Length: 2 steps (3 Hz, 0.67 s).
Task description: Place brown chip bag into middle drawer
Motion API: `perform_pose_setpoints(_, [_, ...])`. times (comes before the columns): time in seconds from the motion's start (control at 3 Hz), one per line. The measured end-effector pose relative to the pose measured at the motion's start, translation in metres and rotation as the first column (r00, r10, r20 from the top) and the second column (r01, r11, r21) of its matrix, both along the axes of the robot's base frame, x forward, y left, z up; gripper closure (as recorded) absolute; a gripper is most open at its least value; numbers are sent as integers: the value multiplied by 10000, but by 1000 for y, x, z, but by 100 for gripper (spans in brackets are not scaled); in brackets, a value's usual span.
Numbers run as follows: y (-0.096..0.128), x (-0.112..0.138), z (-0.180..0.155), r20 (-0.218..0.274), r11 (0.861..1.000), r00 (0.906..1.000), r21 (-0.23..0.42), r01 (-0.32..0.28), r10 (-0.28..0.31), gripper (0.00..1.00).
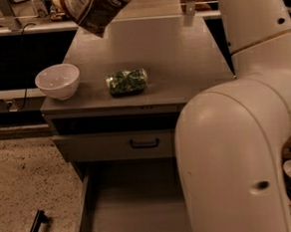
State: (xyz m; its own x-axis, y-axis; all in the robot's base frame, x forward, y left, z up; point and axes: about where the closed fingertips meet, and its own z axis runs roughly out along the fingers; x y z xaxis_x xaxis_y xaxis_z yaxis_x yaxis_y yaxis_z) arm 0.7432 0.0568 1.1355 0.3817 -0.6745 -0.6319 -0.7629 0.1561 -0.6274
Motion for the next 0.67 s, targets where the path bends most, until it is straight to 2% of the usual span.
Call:
perform_pose_setpoints(0.33, [5, -26, 29, 547, 9939, 9969, 919, -607, 558, 100])
perform_pose_setpoints(0.67, [20, -62, 24, 776, 9788, 9860, 1322, -1567, 1473, 100])
